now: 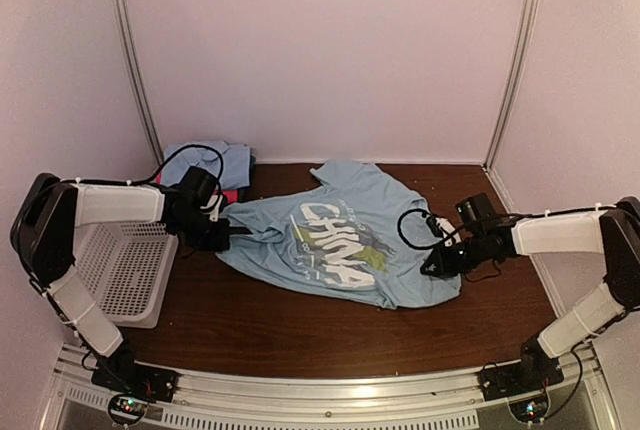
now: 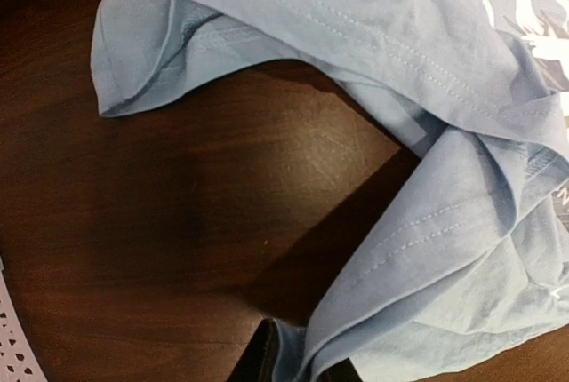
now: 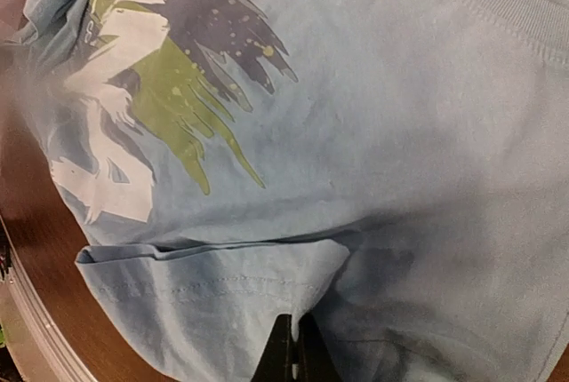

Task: Fold and stack the mixed laundry pile
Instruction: Pick up the crumpled T-shirt from the center of the board.

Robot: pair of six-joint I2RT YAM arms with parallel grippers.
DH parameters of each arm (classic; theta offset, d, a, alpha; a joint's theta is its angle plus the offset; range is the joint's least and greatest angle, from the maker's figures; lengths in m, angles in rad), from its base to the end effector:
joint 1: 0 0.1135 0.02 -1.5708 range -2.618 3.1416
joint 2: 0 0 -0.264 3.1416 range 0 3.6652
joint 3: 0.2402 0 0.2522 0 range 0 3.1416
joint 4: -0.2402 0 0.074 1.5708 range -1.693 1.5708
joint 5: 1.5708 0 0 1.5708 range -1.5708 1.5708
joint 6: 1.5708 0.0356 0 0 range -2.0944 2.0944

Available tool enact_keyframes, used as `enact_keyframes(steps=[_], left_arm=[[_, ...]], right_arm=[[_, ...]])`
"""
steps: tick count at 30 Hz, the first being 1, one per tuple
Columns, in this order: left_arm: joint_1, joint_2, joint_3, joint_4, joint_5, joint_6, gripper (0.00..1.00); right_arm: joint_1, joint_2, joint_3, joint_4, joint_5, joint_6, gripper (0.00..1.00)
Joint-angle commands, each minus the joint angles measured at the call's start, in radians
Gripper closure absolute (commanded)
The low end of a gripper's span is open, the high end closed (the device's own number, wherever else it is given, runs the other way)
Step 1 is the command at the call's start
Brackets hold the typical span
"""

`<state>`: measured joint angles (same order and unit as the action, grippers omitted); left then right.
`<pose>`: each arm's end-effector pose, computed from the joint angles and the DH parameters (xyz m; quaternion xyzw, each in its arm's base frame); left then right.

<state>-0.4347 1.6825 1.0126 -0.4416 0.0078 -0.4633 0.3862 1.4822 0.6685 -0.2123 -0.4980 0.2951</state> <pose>0.2967 -0.1381 0.1725 -0.0130 0.9737 -0.1022 0.2034 0.2373 0.1148 0.1496 -0.1087 0.9294 0.3108 0.1665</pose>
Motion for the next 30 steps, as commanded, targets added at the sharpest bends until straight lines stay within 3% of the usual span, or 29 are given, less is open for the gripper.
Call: enact_keyframes(steps=[1,6,12,17,30], left_arm=[[0.058,-0.146,-0.118,0.100,0.135,-0.082,0.85],[0.080,-0.278,-0.356,0.271,0.254,-0.221,0.93],[0.080,-0.394,-0.480,0.211,0.226,-0.288,0.69],[0.079,-0.558,-0.530,0.136,0.190,-0.327,0.43],[0.079,-0.374,-0.496,0.214,0.232,-0.335,0.43]], right_arm=[[0.005,-0.233,0.029,0.002,-0.005,0.024,1.00],[0.003,-0.359,0.017,-0.006,0.017,0.050,1.00],[0.002,-0.394,-0.025,-0.054,0.046,0.044,1.00],[0.002,-0.490,-0.035,-0.073,0.094,0.071,1.00],[0.000,-0.523,-0.003,-0.086,0.123,0.083,1.00]])
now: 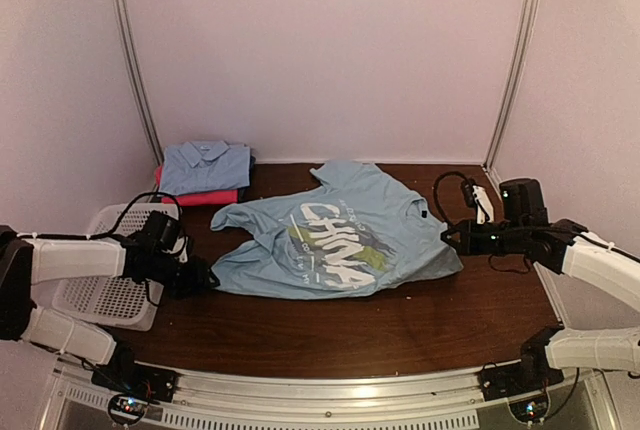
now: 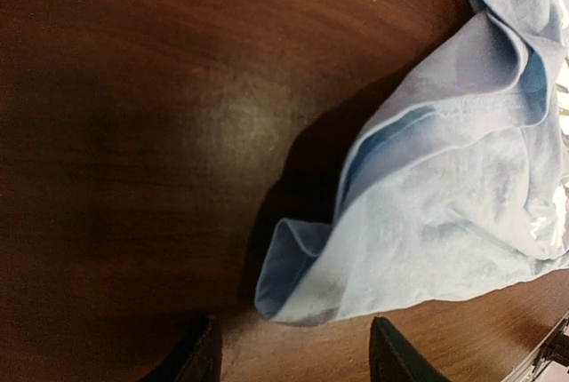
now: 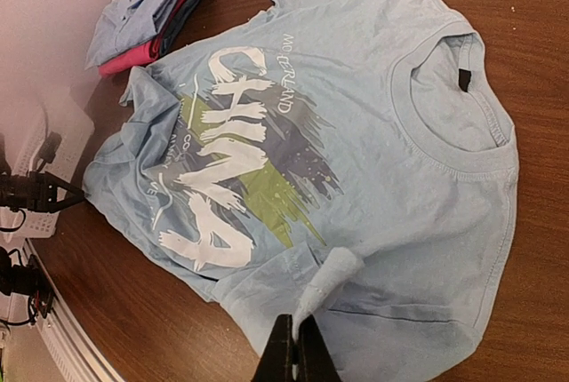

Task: Fold and stack the mixed laundry pile
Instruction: Pick up the crumpled T-shirt from the center of the board.

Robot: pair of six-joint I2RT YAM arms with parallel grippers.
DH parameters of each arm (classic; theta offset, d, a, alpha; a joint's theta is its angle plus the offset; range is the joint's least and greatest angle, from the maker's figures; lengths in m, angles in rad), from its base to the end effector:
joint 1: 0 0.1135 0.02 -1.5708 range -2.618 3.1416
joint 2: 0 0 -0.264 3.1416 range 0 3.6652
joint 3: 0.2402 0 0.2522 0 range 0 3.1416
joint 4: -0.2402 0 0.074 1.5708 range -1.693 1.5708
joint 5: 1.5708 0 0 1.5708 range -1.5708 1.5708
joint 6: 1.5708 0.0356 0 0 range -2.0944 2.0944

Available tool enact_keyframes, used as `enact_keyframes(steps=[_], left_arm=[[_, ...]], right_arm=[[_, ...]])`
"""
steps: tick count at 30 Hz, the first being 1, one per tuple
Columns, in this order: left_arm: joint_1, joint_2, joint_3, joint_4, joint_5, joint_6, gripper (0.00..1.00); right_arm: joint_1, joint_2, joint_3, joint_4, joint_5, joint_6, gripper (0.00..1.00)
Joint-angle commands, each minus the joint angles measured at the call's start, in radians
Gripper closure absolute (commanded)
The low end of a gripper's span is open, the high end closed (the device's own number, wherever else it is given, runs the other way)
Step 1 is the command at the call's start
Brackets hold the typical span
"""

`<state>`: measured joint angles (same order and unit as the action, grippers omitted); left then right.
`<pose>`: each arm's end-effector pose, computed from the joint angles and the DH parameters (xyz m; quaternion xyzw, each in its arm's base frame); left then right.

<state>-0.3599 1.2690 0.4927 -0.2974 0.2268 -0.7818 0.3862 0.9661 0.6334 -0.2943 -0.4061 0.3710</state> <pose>0.1939 -0.0815 0.1412 -0.1744 0.9475 -0.2244 0.1464 0.1869 0.0912 0.2448 -0.0983 0.8717 0.3315 0.3473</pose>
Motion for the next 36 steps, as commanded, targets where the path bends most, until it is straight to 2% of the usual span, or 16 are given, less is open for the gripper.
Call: enact_keyframes(steps=[1,4,6,8,10,12,17,22,25,31,36], left_arm=[[0.003,0.054,0.029,0.078,0.018,-0.017,0.44],[-0.010,0.102,0.041,0.101,0.022,-0.023,0.50],[-0.021,0.125,0.048,0.122,0.032,-0.025,0.57],[-0.028,0.141,0.057,0.144,0.048,-0.028,0.71],[-0.036,0.141,0.079,0.154,0.062,-0.028,0.90],[-0.041,0.120,0.120,0.154,0.067,-0.017,1.00],[-0.044,0.041,0.304,0.103,0.032,0.058,1.00],[-0.049,0.011,0.519,0.063,0.081,0.156,1.00],[-0.068,0.005,0.664,0.011,0.108,0.233,1.00],[-0.174,-0.059,1.016,-0.180,-0.035,0.402,1.00],[-0.239,-0.120,1.231,-0.229,-0.005,0.457,1.00]], right_arm=[[0.000,-0.007,0.034,-0.006,0.034,0.006,1.00],[-0.001,-0.014,0.040,-0.014,0.047,0.004,1.00],[0.000,-0.026,0.045,-0.017,0.065,0.003,1.00],[0.000,-0.039,0.052,-0.021,0.086,0.003,1.00],[-0.001,-0.048,0.066,-0.026,0.099,0.002,1.00],[0.000,-0.054,0.088,-0.028,0.103,-0.003,1.00],[0.000,-0.087,0.212,-0.056,0.127,-0.045,1.00],[-0.001,-0.118,0.395,-0.142,0.165,-0.101,1.00],[0.000,-0.095,0.556,-0.236,0.184,-0.153,1.00],[0.001,-0.085,0.917,-0.426,0.284,-0.267,1.00],[0.001,-0.085,1.239,-0.531,0.275,-0.272,1.00]])
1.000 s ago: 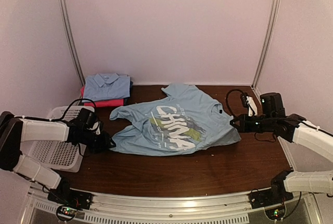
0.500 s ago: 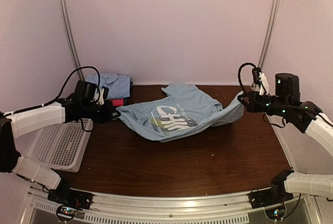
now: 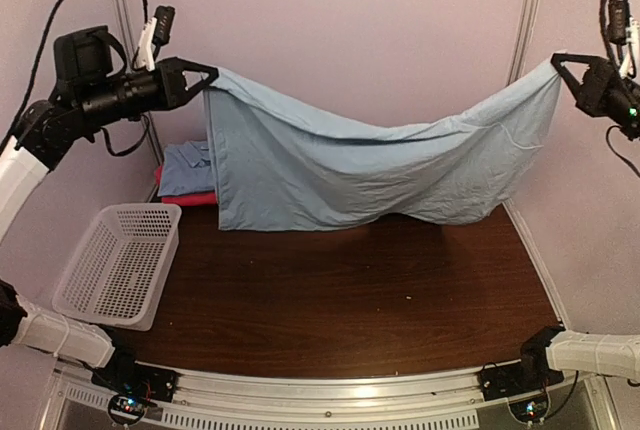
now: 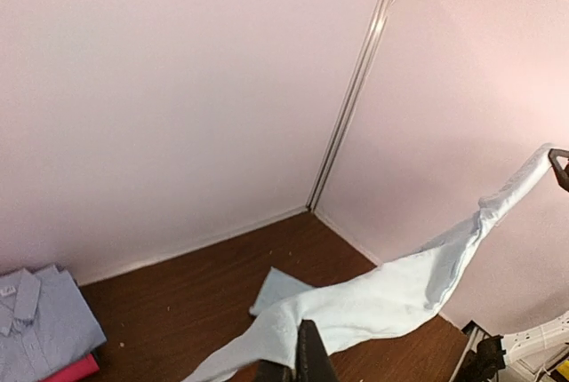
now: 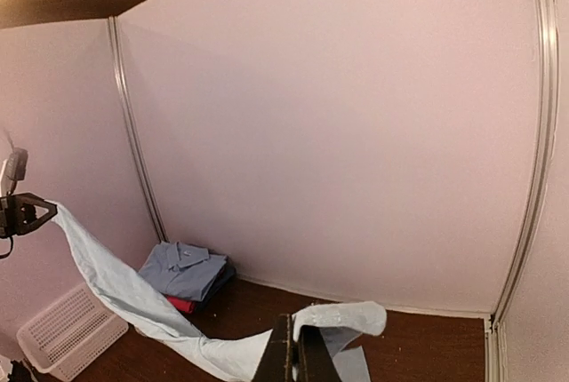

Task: Fold and stack the mixed laundry pile
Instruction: Pick up the crumpled T-shirt from the center of the board, then flatten out the crumpled T-shirt at the center of the board.

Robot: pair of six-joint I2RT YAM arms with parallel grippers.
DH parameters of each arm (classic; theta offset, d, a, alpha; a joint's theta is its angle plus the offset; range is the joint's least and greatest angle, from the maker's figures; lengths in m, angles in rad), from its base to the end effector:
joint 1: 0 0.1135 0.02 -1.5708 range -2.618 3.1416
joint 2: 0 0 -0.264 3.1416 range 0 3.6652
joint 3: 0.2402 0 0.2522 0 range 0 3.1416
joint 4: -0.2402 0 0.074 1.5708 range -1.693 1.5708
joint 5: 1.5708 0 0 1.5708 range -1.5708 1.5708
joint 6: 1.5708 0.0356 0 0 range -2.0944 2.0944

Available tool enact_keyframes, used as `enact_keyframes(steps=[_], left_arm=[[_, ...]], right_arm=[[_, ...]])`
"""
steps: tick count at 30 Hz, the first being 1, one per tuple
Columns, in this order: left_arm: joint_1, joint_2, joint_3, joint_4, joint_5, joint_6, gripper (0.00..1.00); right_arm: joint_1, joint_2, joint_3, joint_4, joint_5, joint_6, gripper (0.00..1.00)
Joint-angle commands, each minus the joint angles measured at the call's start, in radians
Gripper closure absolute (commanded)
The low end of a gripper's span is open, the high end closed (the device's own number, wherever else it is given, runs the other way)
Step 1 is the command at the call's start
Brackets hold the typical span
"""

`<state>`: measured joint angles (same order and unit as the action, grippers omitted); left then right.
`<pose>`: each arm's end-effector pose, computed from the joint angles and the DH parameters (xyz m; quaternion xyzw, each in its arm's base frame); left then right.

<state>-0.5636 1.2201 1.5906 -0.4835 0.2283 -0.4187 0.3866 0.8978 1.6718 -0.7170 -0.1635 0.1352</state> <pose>0.2019 -0.1371 0.4938 0.1293 0.7336 -0.3870 0.5434 0.0882 0.0422 0.5403 -0.1447 0.6715 0.2411 0.6856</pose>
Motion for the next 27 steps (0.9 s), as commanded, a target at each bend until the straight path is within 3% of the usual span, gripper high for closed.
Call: enact_keyframes(steps=[1,7,11,17,22,27], left_arm=[[-0.053,-0.082,0.163,-0.046,-0.005,0.099,1.00],[-0.112,-0.126,0.281,-0.032,0.059,0.075,1.00],[-0.112,-0.126,0.275,-0.002,0.080,0.043,1.00],[-0.107,-0.039,0.195,-0.042,-0.208,0.016,1.00],[-0.009,0.106,0.025,0.101,-0.144,-0.043,1.00],[0.073,0.289,-0.167,0.341,-0.086,-0.088,1.00]], right_arm=[[0.000,-0.010,0.284,-0.126,0.025,-0.034,1.00],[-0.042,0.073,0.622,-0.212,-0.082,-0.010,1.00],[-0.087,0.056,0.605,-0.146,-0.066,0.012,1.00],[-0.091,0.006,0.224,0.021,0.220,-0.062,1.00],[-0.091,-0.042,-0.197,0.222,0.424,-0.123,1.00],[-0.093,0.028,-0.586,0.473,0.489,-0.154,1.00]])
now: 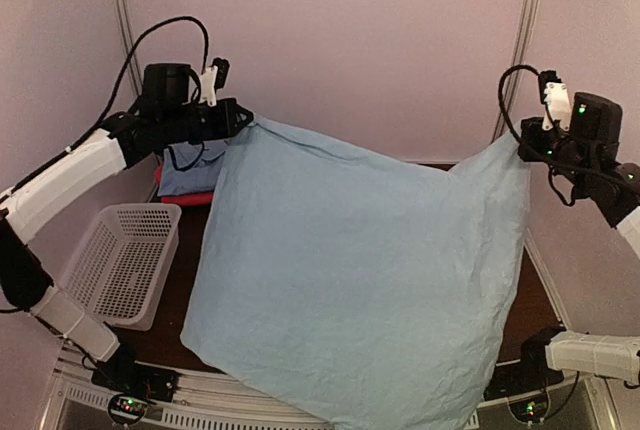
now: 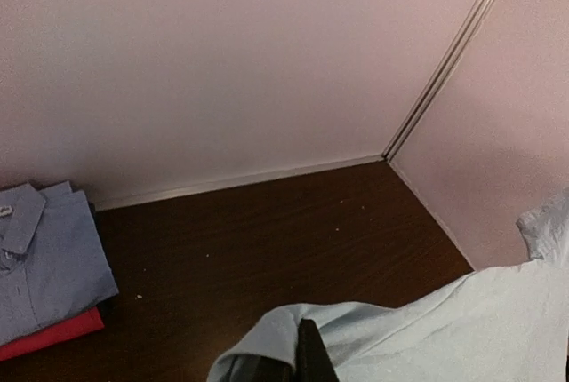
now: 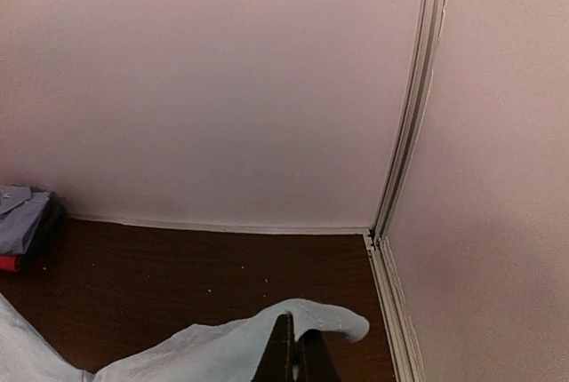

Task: Fold and stack the mixed laundry pile
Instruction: Flatten out the crumpled T-shirt at the center of the board.

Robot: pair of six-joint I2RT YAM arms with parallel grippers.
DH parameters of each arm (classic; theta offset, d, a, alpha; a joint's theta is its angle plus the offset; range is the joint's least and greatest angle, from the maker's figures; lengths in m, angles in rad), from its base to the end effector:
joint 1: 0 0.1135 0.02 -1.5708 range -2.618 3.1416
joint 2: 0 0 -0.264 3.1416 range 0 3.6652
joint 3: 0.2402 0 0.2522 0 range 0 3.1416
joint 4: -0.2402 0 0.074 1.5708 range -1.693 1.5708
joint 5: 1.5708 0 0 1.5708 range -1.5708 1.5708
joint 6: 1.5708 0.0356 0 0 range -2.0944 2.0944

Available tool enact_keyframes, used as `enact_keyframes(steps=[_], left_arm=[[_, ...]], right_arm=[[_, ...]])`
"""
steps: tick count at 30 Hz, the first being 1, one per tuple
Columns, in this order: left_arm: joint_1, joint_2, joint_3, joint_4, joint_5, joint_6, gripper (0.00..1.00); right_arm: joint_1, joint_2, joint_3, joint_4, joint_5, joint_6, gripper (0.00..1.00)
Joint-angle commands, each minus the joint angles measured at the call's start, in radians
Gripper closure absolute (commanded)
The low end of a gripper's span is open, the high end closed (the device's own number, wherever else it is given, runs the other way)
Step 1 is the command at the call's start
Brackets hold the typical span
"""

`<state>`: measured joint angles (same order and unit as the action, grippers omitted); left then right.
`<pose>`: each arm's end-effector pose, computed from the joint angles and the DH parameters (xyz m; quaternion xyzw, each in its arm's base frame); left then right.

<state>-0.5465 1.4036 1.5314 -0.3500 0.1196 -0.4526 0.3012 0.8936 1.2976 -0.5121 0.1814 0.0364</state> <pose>0.2695 -0.1689 0.4405 0.0739 0.7771 -0.3395 0.5247 0.1591 0.0427 0.4589 -0.0379 0.7427 0.0453 0.6670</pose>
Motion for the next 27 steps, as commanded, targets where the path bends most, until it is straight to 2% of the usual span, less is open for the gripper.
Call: enact_keyframes(steps=[1,3,6,7,9,10,11,12,13,15,18,22,27], left_arm=[[0.071,0.148,-0.124,0.244,0.022,-0.065,1.00],[0.103,0.258,-0.119,0.305,0.049,-0.084,1.00],[0.137,0.445,-0.002,0.307,0.053,-0.092,1.00],[0.146,0.513,0.066,0.278,0.056,-0.090,0.95],[0.164,0.624,0.221,0.204,0.067,-0.069,0.70],[0.175,0.659,0.272,0.165,0.052,-0.072,0.57],[0.185,0.677,0.299,0.135,0.030,-0.077,0.47],[0.196,0.679,0.310,0.113,-0.003,-0.085,0.36],[0.206,0.669,0.310,0.089,-0.022,-0.086,0.24],[0.215,0.633,0.291,0.061,-0.038,-0.065,0.09],[0.212,0.556,0.208,0.061,-0.026,-0.015,0.06],[0.200,0.505,0.105,0.013,0.001,0.045,0.10],[0.123,0.487,-0.035,0.000,0.033,0.107,0.18]], right_arm=[[-0.014,0.088,-0.269,0.335,0.156,-0.074,1.00],[-0.083,0.228,-0.283,0.421,0.110,-0.053,1.00],[-0.170,0.447,-0.186,0.538,0.046,0.004,1.00],[-0.183,0.529,-0.121,0.538,0.033,-0.005,0.99],[-0.195,0.709,0.084,0.452,0.008,-0.023,0.72],[-0.206,0.803,0.259,0.355,-0.010,-0.020,0.52],[-0.210,0.908,0.413,0.251,-0.032,-0.016,0.35],[-0.212,1.009,0.569,0.120,-0.038,-0.015,0.28],[-0.211,1.097,0.709,-0.006,-0.017,-0.002,0.26],[-0.211,1.189,0.852,-0.150,-0.017,0.020,0.23],[-0.203,1.102,0.703,-0.104,-0.063,0.069,0.22],[-0.167,0.855,0.318,0.067,-0.224,0.121,0.23],[-0.122,0.776,0.044,0.083,-0.236,0.148,0.30]])
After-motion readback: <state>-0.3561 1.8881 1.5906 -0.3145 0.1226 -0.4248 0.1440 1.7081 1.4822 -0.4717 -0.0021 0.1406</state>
